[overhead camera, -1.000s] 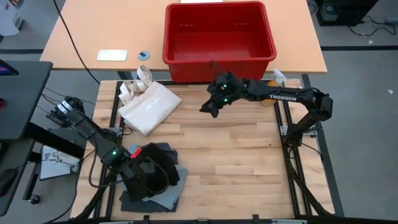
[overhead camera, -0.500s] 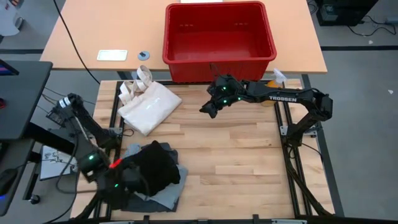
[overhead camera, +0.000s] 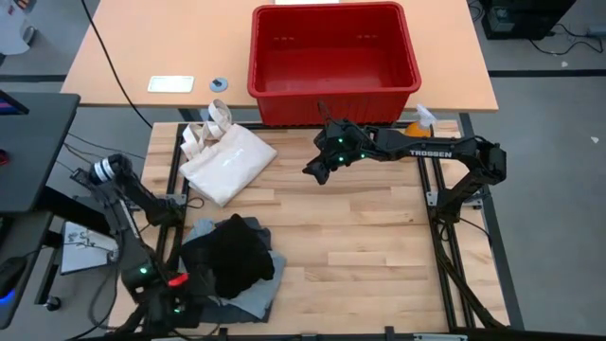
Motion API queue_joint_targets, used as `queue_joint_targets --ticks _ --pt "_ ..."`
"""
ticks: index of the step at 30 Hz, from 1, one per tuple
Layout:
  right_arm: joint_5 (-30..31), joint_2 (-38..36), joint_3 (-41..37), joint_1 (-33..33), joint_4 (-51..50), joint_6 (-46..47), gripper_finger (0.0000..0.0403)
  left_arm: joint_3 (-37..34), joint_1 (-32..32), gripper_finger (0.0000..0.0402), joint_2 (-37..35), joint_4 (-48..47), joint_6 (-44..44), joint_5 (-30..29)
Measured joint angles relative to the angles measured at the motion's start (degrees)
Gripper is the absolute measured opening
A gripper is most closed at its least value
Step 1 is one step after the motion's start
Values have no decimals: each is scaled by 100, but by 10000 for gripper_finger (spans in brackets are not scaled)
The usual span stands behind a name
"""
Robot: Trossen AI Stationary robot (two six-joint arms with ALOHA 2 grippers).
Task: Fold Laundry from Bin
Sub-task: Put the black t-shirt into the red organizer bin
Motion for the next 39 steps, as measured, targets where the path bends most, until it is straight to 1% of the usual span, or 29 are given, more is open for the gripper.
queue_joint_targets --ticks 4,7,12,16,21,24,27,29,31,33,39 --pt "-11 0 0 1 -2 123 171 0 214 299 358 33 2 -11" --pt "-18 0 1 32 -2 150 171 0 332 263 558 29 -68 34" --pt "-74 0 0 96 -11 156 171 21 396 169 613 63 -323 193" --pt "-72 0 0 107 -11 154 171 283 357 92 605 103 -316 239" --pt "-70 0 0 107 -4 143 171 420 347 14 603 99 -374 247" --pt "-68 0 0 107 -2 104 171 420 347 6 603 7 -658 225" --pt "-68 0 1 107 -1 98 171 420 346 3 603 97 -717 224" --pt "-69 0 0 107 0 90 171 420 342 3 603 365 -531 292" --pt "-70 0 0 109 0 86 171 420 313 2 604 710 -151 341" --pt "-68 0 0 107 2 67 171 424 292 3 633 865 92 345" --pt "-24 2 0 109 8 -37 171 424 260 25 656 833 24 356"
